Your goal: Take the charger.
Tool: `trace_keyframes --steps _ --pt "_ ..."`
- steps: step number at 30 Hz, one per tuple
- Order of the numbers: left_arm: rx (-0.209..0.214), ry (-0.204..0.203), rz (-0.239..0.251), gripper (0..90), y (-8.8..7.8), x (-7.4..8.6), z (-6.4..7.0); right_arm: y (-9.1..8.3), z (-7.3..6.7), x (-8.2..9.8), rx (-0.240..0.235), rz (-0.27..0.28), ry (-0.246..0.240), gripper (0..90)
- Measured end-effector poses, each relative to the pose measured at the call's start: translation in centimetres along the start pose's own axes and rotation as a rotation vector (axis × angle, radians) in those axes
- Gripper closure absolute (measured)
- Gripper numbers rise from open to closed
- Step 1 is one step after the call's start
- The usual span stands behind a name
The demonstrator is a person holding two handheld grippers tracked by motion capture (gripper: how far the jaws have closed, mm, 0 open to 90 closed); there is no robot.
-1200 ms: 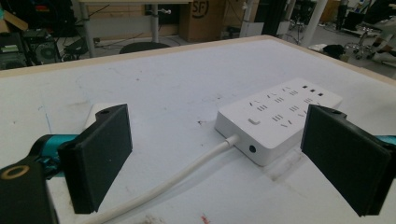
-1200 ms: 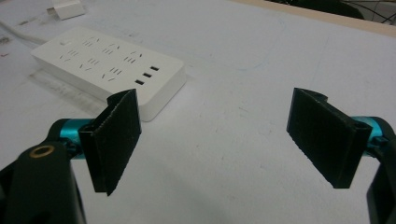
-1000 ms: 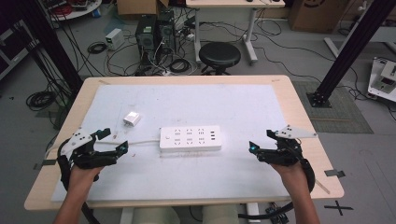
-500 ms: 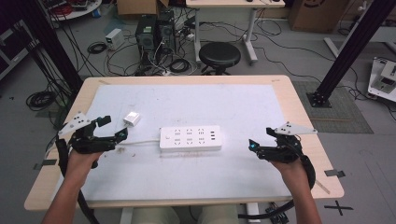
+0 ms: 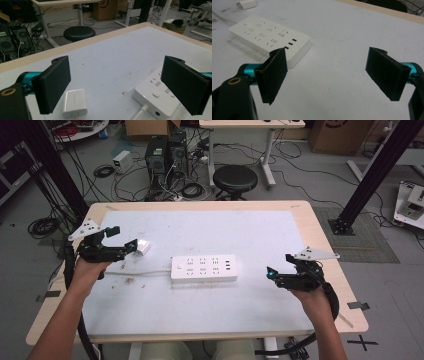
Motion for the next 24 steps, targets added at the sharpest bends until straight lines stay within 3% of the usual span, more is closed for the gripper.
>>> trace_keyframes --steps 4,8,11,18,24 --pt "-0.021 -0.020 -0.011 9.2 1.2 -0.3 -1.4 0.4 0.1 -0.2 -0.003 -0.012 0.002 18.0" --pt "-0.080 -0.034 -0.036 9.2 2.2 0.1 -2.8 0.6 0.1 -0.2 -0.002 -0.017 0.001 18.0" --pt "-0.114 -0.046 -0.070 9.2 3.1 0.7 -3.8 0.7 0.2 -0.1 0.001 -0.021 0.003 18.0" --pt "-0.145 -0.048 -0.136 9.2 4.9 1.9 -5.2 0.9 0.4 0.3 0.001 -0.034 0.010 18.0" --pt "-0.203 -0.087 -0.208 9.2 6.5 4.0 -6.8 1.1 0.5 0.4 0.002 -0.045 0.012 18.0"
Point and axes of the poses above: each handheld gripper's, and its own axes: y roughly forward along the jaws, x roughly out of its underside, z roughly to its right, the point moved 5 cm from there along y, roughly forward along the jaws, and after that the axes turned 14 degrees about -y, right-handed, at the moved point
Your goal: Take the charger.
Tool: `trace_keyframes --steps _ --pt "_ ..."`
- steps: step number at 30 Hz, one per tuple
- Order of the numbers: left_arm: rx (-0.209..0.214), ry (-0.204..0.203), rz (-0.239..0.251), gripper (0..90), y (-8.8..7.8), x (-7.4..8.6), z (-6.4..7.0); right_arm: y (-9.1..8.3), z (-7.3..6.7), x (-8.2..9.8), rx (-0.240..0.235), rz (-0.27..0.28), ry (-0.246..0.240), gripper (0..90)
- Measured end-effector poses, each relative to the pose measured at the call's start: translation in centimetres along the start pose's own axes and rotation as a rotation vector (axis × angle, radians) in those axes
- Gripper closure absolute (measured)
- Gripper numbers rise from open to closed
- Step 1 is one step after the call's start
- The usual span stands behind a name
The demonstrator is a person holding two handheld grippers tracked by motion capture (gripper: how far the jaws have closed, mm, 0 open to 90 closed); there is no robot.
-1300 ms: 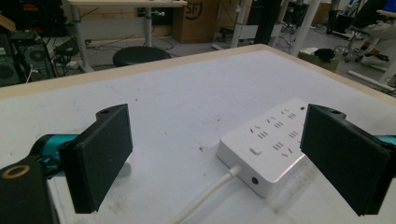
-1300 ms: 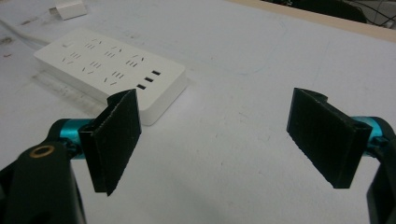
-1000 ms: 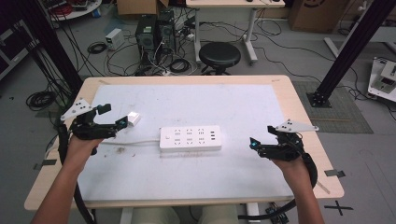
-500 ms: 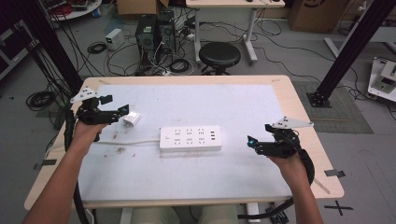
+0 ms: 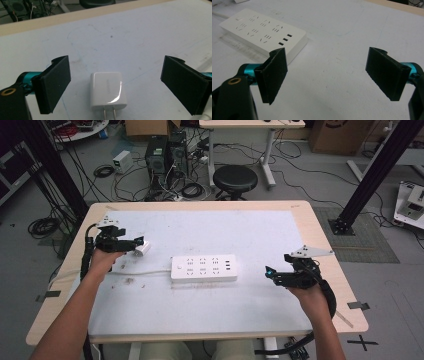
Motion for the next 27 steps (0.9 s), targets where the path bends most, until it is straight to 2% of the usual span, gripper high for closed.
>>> trace_keyframes --steps 4,10,11,14,20,27 --pt "-0.034 -0.008 -0.039 9.2 1.1 1.3 -0.7 0.1 0.1 0.1 -0.002 -0.002 0.001 18.0" --pt "-0.051 -0.007 -0.060 9.7 1.9 1.8 -1.1 0.2 0.2 0.2 0.001 -0.013 0.002 18.0" --pt "-0.061 0.005 -0.079 9.7 2.0 2.0 -1.3 0.2 0.2 0.2 0.002 -0.014 0.003 18.0" --pt "-0.077 -0.003 -0.106 9.7 2.6 2.5 -1.5 0.3 0.2 0.2 0.002 -0.019 0.004 18.0" --pt "-0.110 0.028 -0.154 13.7 3.3 3.1 -1.5 0.5 0.2 0.3 0.002 -0.024 0.003 18.0" --pt "-0.130 0.038 -0.156 19.3 3.3 3.1 -1.5 0.5 0.2 0.3 0.004 -0.027 0.004 18.0"
Point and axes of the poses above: each handheld gripper's, and its own axes: y roughly forward along the jaws, x roughly out of its underside, z roughly to its right, the point moved 5 cm from there along y, roughly forward along the jaws, and after that the axes turned 14 degrees about -y, right-handed, at the moved point
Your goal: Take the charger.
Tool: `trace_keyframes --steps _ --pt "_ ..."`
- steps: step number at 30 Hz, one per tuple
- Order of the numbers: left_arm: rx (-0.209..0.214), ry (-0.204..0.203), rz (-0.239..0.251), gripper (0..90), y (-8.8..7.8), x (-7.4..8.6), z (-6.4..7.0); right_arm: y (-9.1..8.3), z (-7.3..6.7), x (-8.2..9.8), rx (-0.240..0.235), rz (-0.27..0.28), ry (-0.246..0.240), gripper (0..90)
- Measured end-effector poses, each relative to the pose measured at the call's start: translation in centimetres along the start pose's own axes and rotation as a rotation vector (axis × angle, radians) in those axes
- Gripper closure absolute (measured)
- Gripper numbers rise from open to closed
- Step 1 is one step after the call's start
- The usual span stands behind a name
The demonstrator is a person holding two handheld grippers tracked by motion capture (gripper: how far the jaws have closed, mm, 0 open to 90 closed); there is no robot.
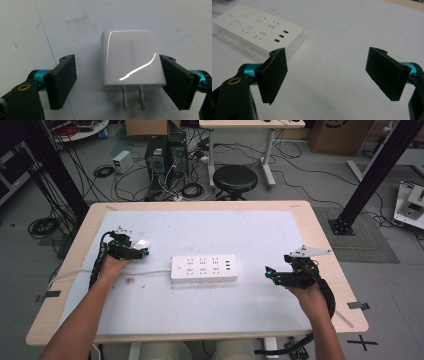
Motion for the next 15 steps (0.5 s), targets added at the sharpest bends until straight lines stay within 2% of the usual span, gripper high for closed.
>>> trace_keyframes --steps 4,8,11,15 --pt "0.003 0.000 -0.001 22.1 -0.11 0.01 0.05 0.13 0.00 0.03 -0.001 0.002 0.000 18.0" --pt "0.026 0.010 0.009 34.8 -0.38 0.10 0.21 0.22 -0.04 0.06 -0.002 0.000 0.001 18.0" --pt "0.029 0.016 0.011 42.2 -0.46 0.14 0.35 0.30 -0.03 0.10 -0.003 0.000 -0.003 18.0" --pt "0.028 -0.002 0.013 42.3 -0.49 0.10 0.33 0.26 -0.06 0.08 -0.004 0.001 0.001 18.0"
Point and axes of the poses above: each handheld gripper's, and its own axes: y roughly forward along the jaws, x roughly out of its underside, z roughly to its right, the point moved 5 cm from there along y, roughly forward along the jaws, and after that the axes turned 14 degrees about -y, right-handed, at the moved point
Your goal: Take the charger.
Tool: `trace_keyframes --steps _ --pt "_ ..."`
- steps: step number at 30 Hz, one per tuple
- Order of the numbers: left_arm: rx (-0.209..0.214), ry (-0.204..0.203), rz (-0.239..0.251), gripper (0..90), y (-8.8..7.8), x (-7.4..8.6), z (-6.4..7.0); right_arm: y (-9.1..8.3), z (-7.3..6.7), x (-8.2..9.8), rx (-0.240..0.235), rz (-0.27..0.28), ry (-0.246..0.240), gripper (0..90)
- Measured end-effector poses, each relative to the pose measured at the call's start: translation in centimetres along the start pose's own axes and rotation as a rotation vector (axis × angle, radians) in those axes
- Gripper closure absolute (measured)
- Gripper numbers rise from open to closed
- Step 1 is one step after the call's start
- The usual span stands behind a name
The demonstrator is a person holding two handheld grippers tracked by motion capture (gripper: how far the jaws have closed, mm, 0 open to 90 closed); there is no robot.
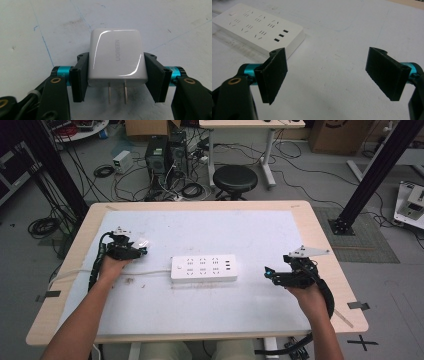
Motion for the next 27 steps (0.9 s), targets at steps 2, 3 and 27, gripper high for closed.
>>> trace_keyframes --steps 2,3,27 --pt "-0.003 -0.017 -0.002 42.4 -0.1 0.0 0.0 0.0 0.0 0.0 -0.001 0.001 0.002 18.0" --pt "-0.005 -0.020 0.003 42.4 -0.2 0.0 -0.1 0.0 0.1 0.0 0.001 0.001 0.000 18.0" --pt "0.087 0.003 0.203 42.6 -8.2 0.1 3.8 0.1 -0.3 -0.2 -0.034 -0.004 -0.021 18.0"
Point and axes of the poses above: each handheld gripper's, and its own axes: y roughly forward along the jaws, x roughly out of its underside, z roughly to its right, the point moved 5 cm from there along y, roughly forward along the jaws, and after that the axes turned 14 degrees about -y, right-handed, at the moved point
